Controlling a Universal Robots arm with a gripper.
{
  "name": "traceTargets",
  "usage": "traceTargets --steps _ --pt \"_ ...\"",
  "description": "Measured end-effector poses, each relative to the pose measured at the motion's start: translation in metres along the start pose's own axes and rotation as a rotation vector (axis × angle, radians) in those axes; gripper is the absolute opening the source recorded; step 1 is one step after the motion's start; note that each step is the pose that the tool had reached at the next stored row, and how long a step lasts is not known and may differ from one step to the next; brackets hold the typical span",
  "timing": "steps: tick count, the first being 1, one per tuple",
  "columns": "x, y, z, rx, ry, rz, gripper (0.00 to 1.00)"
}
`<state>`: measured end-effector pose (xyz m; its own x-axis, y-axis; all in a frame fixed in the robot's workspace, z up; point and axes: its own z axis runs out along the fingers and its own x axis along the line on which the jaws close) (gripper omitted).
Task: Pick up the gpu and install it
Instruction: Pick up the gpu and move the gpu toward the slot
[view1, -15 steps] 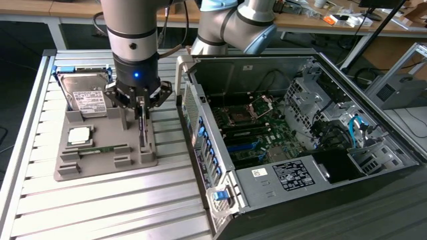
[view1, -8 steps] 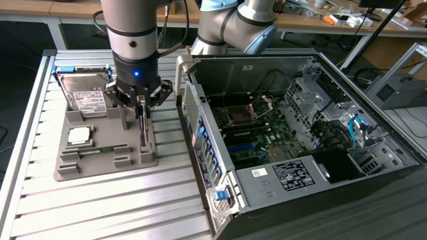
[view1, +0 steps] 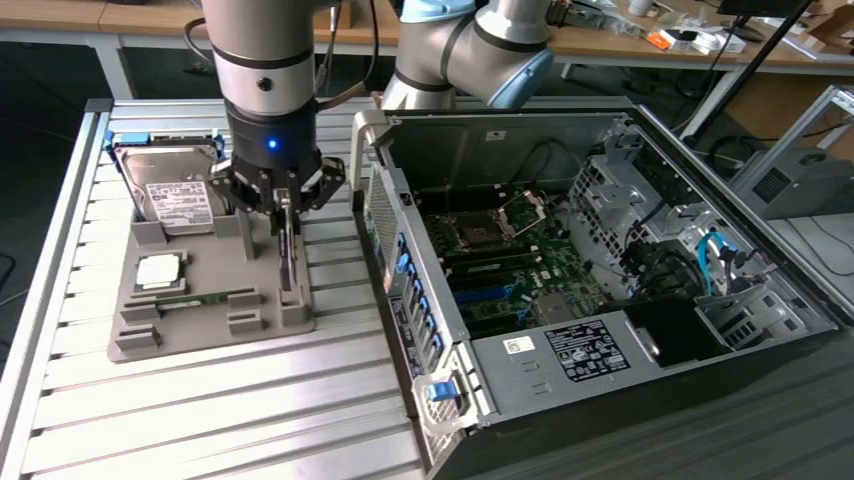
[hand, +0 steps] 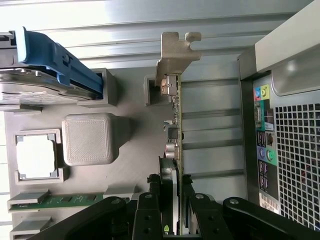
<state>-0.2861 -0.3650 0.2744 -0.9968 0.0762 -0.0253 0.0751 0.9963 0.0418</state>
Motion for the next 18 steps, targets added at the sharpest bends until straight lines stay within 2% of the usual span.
traceTargets --steps 18 --pt "-0.0003 0.0004 -0.0099 -0.0001 -0.0001 0.0 0.27"
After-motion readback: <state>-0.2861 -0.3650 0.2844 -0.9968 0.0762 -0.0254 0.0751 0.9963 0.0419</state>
